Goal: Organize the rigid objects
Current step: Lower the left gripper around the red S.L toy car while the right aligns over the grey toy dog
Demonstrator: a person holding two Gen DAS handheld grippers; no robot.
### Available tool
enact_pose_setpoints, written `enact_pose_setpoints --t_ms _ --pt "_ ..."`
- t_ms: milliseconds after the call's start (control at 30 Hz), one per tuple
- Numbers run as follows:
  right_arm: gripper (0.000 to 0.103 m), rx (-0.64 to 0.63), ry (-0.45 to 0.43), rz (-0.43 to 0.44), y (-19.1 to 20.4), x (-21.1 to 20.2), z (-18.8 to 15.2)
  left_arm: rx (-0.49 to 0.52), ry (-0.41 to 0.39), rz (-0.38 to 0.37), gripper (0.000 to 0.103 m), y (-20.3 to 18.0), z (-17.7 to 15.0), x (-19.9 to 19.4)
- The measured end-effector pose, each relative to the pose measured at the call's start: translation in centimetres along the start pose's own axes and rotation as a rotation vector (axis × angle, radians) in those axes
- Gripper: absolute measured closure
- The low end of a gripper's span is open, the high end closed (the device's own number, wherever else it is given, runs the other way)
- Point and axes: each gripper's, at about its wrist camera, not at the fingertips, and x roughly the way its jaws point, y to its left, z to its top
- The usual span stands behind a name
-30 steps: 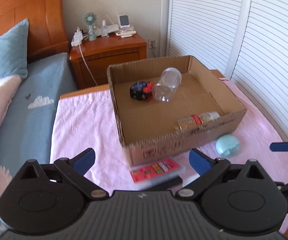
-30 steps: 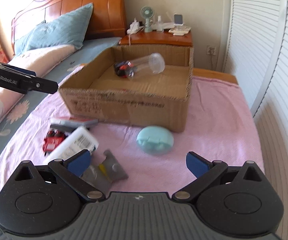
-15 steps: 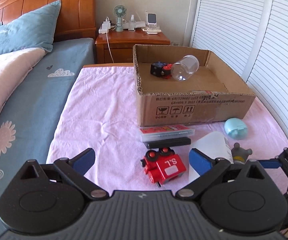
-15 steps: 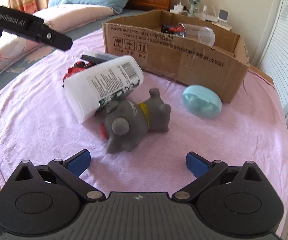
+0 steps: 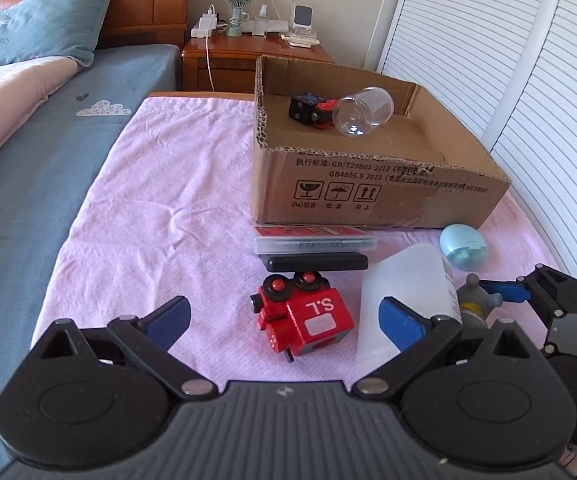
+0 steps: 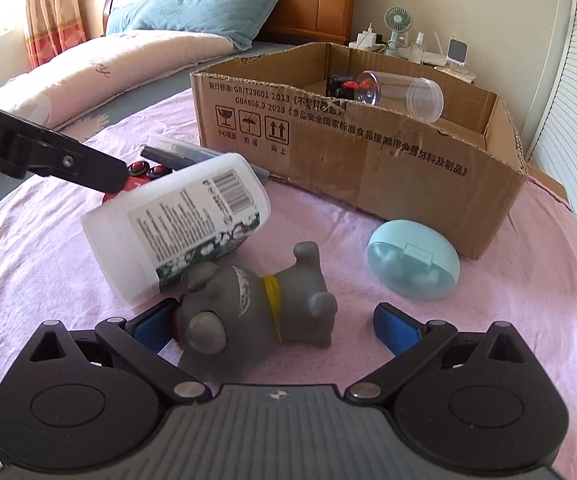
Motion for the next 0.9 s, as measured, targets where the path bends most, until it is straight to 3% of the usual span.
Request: enact_pose_setpoints --t_ms 267,533,700,900 --pt "0.000 0.012 -0.005 -0.011 -0.5 -0.3 -0.4 -0.030 0.023 0.022 0.003 0.1 -0.1 2.5" --pt "0.000 0.064 0.009 -0.061 -2.1 -1.0 -1.1 0.010 0.038 0.126 0.003 1.5 -1.1 1.9" --pt "0.000 0.040 -0.003 -0.041 -2.3 -0.9 -1.3 -0.007 0.054 0.107 0.003 2.2 -1.5 2.5" --pt "0.000 -0.021 0.001 0.022 -2.8 -0.4 -0.7 0.043 0.038 0.143 0.001 1.2 -1.7 3.0"
